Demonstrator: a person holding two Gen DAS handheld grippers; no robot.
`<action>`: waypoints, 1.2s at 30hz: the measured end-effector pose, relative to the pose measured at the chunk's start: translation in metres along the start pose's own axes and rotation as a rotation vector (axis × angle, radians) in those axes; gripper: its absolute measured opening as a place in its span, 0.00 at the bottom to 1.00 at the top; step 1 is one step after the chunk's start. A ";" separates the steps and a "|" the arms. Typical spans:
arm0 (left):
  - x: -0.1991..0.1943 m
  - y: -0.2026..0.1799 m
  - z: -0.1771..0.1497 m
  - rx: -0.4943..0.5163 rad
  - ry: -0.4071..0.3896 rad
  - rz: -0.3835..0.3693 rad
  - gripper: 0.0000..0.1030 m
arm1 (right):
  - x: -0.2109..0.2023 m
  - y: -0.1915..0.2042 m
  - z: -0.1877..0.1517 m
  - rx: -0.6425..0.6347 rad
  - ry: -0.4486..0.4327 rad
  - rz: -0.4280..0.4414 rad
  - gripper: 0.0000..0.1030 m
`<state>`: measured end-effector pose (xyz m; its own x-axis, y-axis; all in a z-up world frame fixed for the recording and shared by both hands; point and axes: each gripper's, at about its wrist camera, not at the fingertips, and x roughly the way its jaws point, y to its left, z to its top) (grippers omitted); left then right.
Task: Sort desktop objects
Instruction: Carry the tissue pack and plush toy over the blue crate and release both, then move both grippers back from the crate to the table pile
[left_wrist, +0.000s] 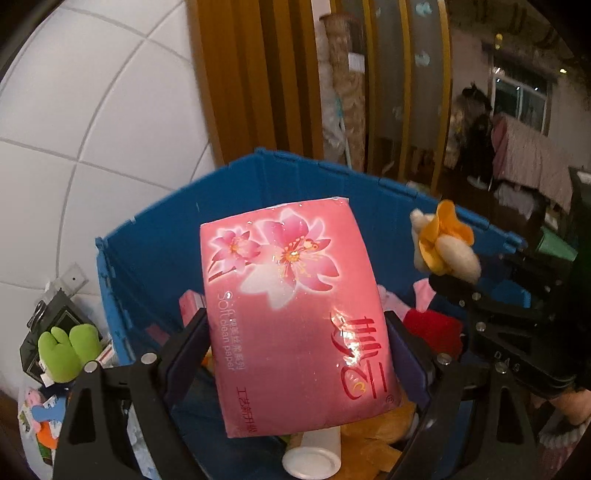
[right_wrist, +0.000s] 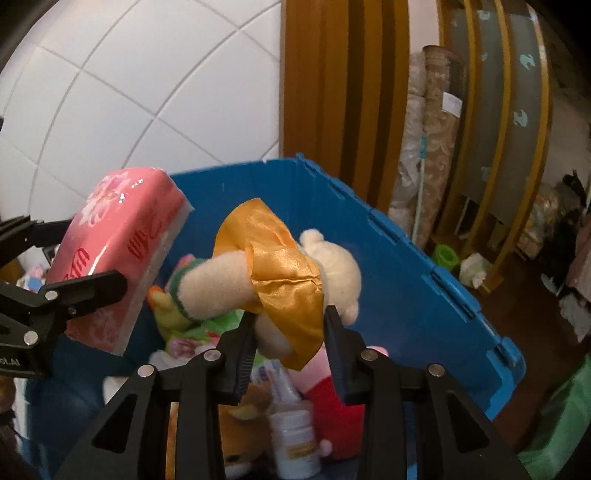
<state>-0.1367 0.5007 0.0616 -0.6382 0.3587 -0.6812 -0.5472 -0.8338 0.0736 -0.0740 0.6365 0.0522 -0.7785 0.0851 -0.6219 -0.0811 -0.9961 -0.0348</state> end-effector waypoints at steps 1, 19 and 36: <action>0.003 -0.001 0.000 -0.009 0.008 0.006 0.88 | 0.002 -0.002 0.000 -0.009 0.003 -0.001 0.33; 0.004 0.002 -0.004 -0.045 0.010 0.072 0.89 | 0.009 -0.012 -0.001 -0.013 0.000 0.012 0.91; -0.060 0.034 -0.042 -0.179 -0.150 0.151 0.89 | -0.010 0.002 -0.003 0.008 -0.011 0.073 1.00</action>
<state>-0.0940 0.4331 0.0749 -0.7856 0.2722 -0.5556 -0.3443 -0.9385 0.0271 -0.0649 0.6341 0.0561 -0.7892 0.0127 -0.6140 -0.0291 -0.9994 0.0168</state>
